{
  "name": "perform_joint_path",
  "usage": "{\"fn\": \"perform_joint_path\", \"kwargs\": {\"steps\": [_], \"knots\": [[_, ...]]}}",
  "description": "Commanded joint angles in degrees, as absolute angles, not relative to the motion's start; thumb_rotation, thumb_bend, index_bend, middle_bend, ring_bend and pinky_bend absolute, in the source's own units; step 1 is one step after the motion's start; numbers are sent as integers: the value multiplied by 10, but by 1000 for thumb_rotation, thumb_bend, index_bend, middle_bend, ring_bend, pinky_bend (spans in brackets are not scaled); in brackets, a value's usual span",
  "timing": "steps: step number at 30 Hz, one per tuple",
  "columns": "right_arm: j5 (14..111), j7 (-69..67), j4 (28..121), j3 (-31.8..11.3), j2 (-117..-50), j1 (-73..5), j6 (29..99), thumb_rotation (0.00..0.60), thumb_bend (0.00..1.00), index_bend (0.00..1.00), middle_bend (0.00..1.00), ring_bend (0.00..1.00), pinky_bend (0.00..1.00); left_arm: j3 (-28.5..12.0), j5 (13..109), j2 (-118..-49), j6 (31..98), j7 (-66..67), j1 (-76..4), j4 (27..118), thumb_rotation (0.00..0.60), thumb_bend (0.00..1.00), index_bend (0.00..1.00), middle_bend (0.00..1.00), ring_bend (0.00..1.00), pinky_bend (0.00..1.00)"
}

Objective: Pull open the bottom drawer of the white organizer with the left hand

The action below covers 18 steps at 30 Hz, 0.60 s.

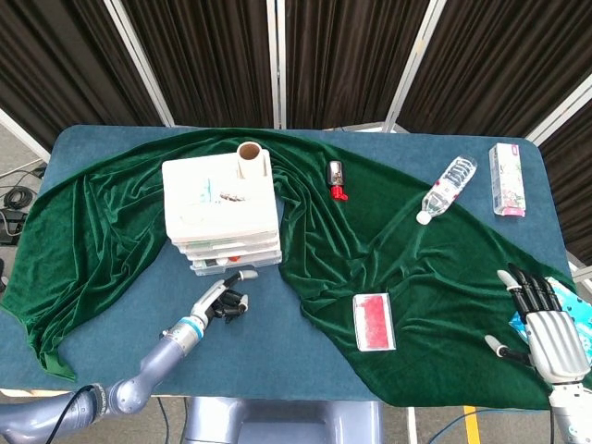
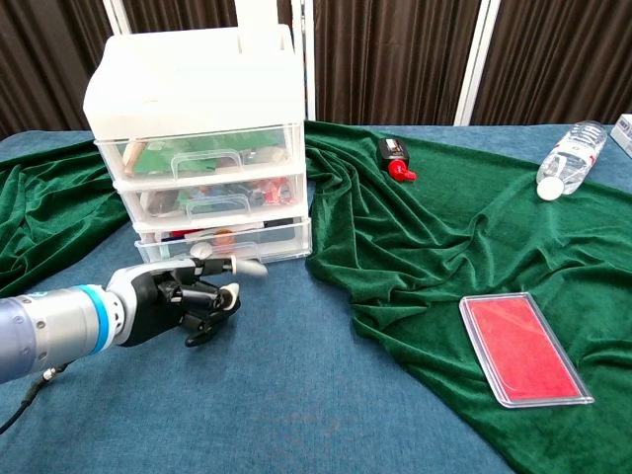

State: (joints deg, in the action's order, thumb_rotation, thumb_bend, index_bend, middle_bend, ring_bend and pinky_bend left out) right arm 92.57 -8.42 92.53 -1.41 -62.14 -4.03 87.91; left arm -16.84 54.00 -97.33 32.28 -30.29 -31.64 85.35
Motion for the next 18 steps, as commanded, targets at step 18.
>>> {"fn": "perform_joint_path", "kwargs": {"steps": [18], "knots": [[925,-79,927,-14,-623,-40,878,600,52,8,0,0,0,-86,694,-962,494,-147,-263,879,600,735,148,809,737,788]]}}
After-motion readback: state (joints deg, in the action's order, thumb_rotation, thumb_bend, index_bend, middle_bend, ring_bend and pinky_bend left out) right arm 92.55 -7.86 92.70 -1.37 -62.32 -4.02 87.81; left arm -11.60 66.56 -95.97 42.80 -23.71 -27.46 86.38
